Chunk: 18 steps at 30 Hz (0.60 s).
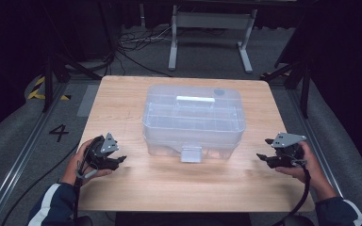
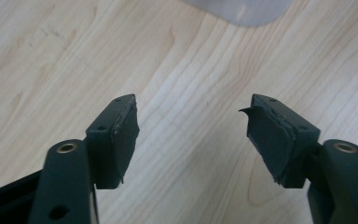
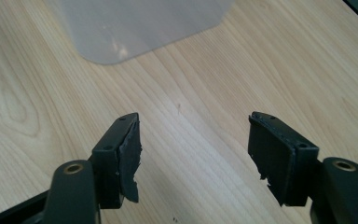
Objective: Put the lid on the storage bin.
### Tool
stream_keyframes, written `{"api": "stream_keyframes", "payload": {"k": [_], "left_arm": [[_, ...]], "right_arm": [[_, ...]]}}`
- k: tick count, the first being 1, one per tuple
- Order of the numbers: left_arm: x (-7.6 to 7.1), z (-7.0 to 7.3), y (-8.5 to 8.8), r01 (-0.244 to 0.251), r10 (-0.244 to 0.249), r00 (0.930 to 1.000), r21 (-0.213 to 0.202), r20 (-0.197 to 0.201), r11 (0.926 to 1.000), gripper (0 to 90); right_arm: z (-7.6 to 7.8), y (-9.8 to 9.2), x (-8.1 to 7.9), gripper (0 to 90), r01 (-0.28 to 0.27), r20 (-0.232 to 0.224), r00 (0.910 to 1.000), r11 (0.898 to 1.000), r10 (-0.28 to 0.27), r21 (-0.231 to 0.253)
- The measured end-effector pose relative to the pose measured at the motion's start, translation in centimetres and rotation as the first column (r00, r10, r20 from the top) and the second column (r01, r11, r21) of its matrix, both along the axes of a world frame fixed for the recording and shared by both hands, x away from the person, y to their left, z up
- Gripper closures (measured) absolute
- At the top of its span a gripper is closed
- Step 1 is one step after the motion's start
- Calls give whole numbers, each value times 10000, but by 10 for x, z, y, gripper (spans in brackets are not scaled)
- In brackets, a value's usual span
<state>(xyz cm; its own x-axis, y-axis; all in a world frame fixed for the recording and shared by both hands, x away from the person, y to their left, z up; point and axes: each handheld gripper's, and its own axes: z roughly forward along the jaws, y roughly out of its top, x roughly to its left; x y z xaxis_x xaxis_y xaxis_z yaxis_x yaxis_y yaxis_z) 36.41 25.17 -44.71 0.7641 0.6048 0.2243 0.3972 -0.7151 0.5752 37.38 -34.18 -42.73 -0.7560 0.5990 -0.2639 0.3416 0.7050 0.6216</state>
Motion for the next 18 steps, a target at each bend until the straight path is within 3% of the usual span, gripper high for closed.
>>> {"api": "stream_keyframes", "payload": {"k": [4,13,15,18], "left_arm": [[-8,-6,9,-172,174,9997,100,-182,9998,291],[-25,-22,26,-416,398,9970,-260,-659,9988,254],[-28,-26,29,-622,592,9957,-404,-713,9972,250],[-34,-29,36,-831,732,9934,-1139,-885,9900,238]], "right_arm": [[-9,-11,-5,330,244,-42,9997,9996,-243,162],[-28,-32,-16,288,922,-407,9951,9936,-897,659],[-33,-37,-19,275,1032,-600,9934,9909,-982,861],[-41,-43,-22,256,1243,-744,9902,9888,-1183,826]]}}
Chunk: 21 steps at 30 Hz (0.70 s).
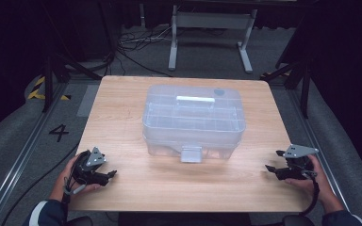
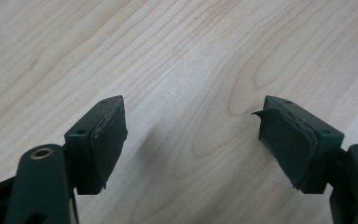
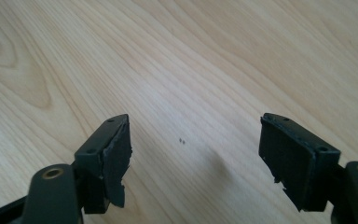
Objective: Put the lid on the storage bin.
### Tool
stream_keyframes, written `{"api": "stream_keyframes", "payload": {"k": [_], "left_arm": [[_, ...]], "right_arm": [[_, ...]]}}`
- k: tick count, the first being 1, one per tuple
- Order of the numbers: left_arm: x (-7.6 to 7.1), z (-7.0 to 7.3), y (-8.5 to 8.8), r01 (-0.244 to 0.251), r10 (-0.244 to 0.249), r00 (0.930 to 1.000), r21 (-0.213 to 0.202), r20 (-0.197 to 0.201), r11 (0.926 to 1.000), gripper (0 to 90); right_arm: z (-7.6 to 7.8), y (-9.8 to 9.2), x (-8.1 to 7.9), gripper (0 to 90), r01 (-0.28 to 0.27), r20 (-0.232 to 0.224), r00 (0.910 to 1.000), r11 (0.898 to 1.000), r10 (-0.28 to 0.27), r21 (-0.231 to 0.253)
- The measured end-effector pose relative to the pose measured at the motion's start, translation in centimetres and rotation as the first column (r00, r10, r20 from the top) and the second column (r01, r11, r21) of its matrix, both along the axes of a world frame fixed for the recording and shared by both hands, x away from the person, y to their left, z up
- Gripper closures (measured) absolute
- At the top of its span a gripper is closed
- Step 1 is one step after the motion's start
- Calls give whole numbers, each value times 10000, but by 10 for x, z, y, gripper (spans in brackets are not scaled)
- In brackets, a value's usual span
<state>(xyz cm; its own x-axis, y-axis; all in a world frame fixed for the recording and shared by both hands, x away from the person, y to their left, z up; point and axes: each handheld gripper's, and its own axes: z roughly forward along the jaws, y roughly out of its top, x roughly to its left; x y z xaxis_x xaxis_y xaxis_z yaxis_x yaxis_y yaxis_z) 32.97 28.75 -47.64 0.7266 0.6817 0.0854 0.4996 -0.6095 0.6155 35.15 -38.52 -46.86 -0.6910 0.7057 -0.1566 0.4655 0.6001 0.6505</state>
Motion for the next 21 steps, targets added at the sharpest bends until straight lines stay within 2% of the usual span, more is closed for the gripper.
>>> {"api": "stream_keyframes", "payload": {"k": [1,2,4,6,8,9,10,12,21], "left_arm": [[-1,-2,2,3,-4,10000,-103,-94,9999,235],[-3,-4,5,-23,13,9997,-404,-243,9992,222],[-5,-7,8,-212,192,9995,-787,-263,9967,213],[-8,-13,12,-536,501,9983,-1411,-282,9885,202],[-10,-14,13,-581,563,9983,-1433,-164,9880,183],[-10,-14,12,-611,593,9981,-1427,-166,9879,182],[-10,-14,12,-611,593,9981,-1427,-166,9879,182],[-10,-14,12,-648,631,9979,-1439,-159,9875,180],[-11,-14,11,-924,908,9957,-1398,-183,9859,164]], "right_arm": [[-2,-2,-1,252,129,-18,9999,9999,-129,90],[-3,-5,-1,249,255,-48,9997,9994,-254,249],[-6,-9,-3,244,439,-100,9990,9973,-433,594],[-11,-12,-4,239,555,-211,9983,9945,-538,888],[-16,-13,-3,228,664,-279,9976,9917,-637,1100],[-18,-15,-3,221,736,-342,9970,9870,-694,1430],[-18,-15,-3,221,736,-342,9970,9870,-694,1430],[-23,-16,0,198,985,-454,9948,9769,-915,1894],[-23,-14,0,183,1026,-457,9944,9771,-957,1862]]}}
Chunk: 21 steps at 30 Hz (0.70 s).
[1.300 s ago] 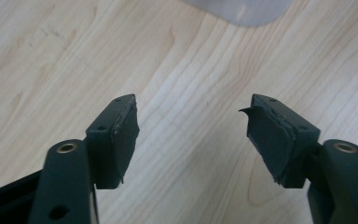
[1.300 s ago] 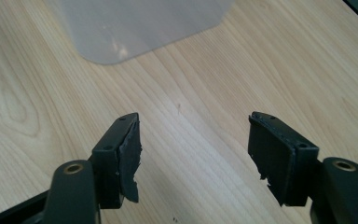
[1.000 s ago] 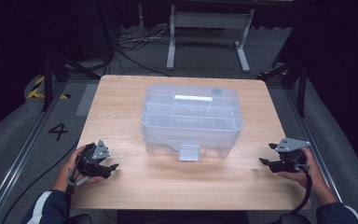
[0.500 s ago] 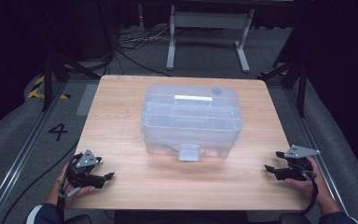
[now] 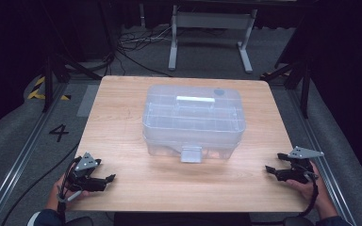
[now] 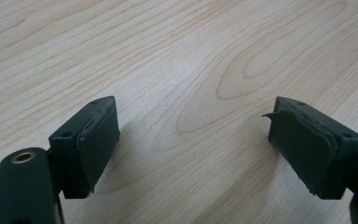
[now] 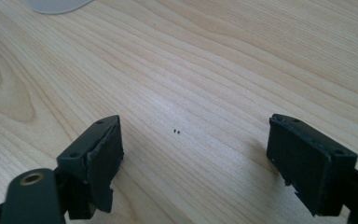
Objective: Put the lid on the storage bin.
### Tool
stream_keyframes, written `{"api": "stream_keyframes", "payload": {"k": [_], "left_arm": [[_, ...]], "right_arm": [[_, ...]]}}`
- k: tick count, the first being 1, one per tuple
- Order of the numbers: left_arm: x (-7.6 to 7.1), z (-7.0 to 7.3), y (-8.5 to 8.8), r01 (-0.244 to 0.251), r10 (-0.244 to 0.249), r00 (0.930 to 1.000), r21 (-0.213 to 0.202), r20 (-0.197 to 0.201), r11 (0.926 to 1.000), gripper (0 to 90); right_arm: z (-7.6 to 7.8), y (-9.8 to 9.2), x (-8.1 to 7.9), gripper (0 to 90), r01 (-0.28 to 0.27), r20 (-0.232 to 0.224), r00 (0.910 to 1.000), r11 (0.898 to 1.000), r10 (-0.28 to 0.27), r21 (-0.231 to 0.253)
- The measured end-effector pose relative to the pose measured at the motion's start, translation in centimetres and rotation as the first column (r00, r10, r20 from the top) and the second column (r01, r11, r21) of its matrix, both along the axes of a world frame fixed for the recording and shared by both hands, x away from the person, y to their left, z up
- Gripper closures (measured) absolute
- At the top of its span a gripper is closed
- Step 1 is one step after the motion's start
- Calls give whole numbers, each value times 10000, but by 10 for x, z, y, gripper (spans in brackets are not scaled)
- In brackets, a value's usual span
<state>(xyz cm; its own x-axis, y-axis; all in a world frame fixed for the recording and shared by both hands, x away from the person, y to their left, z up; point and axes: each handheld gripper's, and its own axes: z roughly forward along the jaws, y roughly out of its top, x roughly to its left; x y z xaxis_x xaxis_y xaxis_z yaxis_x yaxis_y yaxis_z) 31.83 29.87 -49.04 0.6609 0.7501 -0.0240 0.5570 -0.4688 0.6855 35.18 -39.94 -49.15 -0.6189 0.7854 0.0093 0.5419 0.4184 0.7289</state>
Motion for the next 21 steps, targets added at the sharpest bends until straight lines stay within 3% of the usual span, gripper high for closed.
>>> {"api": "stream_keyframes", "payload": {"k": [21], "left_arm": [[4,0,-4,-97,98,9999,45,-127,9999,107]], "right_arm": [[0,2,1,171,180,-3,9998,9998,-180,-36]]}}
